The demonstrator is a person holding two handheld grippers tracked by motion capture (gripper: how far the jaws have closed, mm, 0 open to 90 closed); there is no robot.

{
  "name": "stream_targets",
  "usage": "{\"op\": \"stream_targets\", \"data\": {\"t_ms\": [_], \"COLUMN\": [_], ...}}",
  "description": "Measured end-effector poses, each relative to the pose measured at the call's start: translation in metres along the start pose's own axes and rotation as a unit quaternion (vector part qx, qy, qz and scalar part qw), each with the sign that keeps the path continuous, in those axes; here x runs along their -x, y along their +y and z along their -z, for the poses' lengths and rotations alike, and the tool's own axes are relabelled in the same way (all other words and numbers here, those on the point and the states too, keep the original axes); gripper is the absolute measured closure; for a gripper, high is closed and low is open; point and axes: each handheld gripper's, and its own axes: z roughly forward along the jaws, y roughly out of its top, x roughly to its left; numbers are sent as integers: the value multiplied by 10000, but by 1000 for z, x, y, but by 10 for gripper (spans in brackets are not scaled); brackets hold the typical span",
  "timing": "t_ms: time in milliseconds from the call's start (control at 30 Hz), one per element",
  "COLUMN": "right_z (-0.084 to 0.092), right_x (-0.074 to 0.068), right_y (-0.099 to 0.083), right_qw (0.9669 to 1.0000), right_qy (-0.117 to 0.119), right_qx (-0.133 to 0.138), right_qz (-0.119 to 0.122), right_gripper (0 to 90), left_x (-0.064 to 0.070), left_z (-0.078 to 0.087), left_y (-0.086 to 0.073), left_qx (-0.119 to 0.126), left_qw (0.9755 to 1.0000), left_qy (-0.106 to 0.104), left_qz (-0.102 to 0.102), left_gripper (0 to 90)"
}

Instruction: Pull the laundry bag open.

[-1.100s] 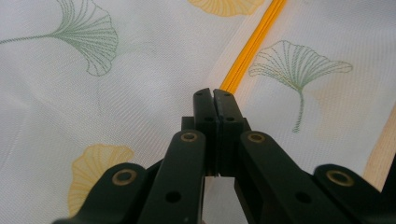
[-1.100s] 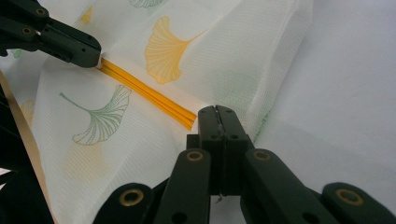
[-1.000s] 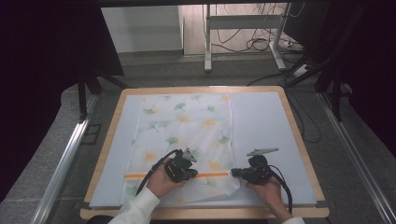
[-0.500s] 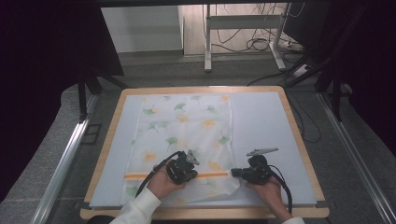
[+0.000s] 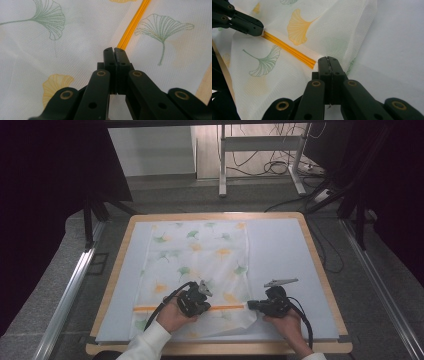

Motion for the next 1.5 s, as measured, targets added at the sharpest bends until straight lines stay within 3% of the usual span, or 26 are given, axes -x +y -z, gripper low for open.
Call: {"op": "stream_targets", "data": {"t_ms": [333, 533, 733, 800, 900, 967, 1100, 1200, 1367, 1500], "right_z": [0, 0, 2, 3, -1, -1, -1, -1, -1, -1], "right_x": [0, -3, -10, -10, -7, -4, 0, 1, 1, 1], "right_y": [0, 3, 8, 8, 6, 5, 3, 2, 2, 2], "right_qw": [10000, 9998, 9997, 9997, 9998, 9999, 9997, 9997, 9998, 9998], "right_qy": [-20, -96, -28, -24, -106, -31, 70, 74, 68, 68], "right_qx": [9, -20, 56, 61, -144, -135, -99, -84, -67, -65], "right_qz": [6, 157, 238, 214, 133, 21, -201, -223, -197, -170], "right_gripper": [897, 896, 895, 896, 896, 896, 897, 898, 898, 898], "left_x": [-2, -3, 0, 1, 1, 2, 6, 8, -2, -9], "left_z": [1, -5, -10, -11, -12, -12, -10, -8, -2, 2], "left_y": [-4, -1, 6, 8, 9, 8, 8, 7, -2, -10], "left_qx": [116, 205, 295, 308, 356, 359, 224, 81, 105, 97], "left_qw": [9998, 9995, 9993, 9994, 9993, 9993, 9996, 9994, 9999, 9999], "left_qy": [-90, -149, -155, -128, -72, -73, 90, 235, 92, 93], "left_qz": [122, 168, 137, 114, 79, 75, -139, -244, -60, 29], "left_gripper": [900, 900, 900, 900, 900, 900, 900, 900, 900, 900]}}
